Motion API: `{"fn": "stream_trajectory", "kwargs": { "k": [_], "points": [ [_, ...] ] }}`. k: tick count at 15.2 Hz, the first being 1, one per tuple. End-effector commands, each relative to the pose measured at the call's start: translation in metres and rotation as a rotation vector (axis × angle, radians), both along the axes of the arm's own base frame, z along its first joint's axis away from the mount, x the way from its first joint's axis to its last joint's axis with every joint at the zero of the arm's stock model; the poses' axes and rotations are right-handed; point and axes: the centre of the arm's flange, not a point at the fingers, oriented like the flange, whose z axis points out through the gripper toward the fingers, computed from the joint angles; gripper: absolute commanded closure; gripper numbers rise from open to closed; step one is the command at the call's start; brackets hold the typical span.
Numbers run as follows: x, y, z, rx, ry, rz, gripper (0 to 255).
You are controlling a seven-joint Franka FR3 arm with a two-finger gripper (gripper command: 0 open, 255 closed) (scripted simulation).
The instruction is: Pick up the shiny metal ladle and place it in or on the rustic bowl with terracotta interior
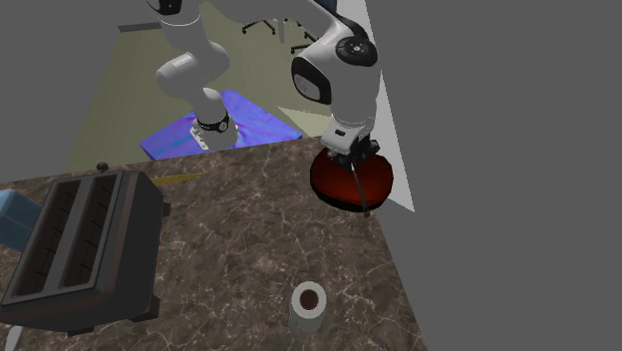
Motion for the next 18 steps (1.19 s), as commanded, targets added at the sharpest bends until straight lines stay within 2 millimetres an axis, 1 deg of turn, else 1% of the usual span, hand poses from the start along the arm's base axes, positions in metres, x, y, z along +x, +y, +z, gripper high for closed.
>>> {"fn": "stream_trajectory", "kwargs": {
  "k": [1,8,9,14,17,18],
  "points": [
    [-0.001,0.0,-0.009,0.0,0.0,0.0,255],
    [0.0,0.0,-0.009,0.0,0.0,0.0,255],
    [-0.001,0.0,-0.009,0.0,0.0,0.0,0],
    [-0.001,0.0,-0.009,0.0,-0.001,0.0,0],
    [-0.002,-0.004,0.031,0.0,0.0,0.0,0],
    [-0.003,-0.005,0.041,0.0,0.0,0.0,0]
  ]
}}
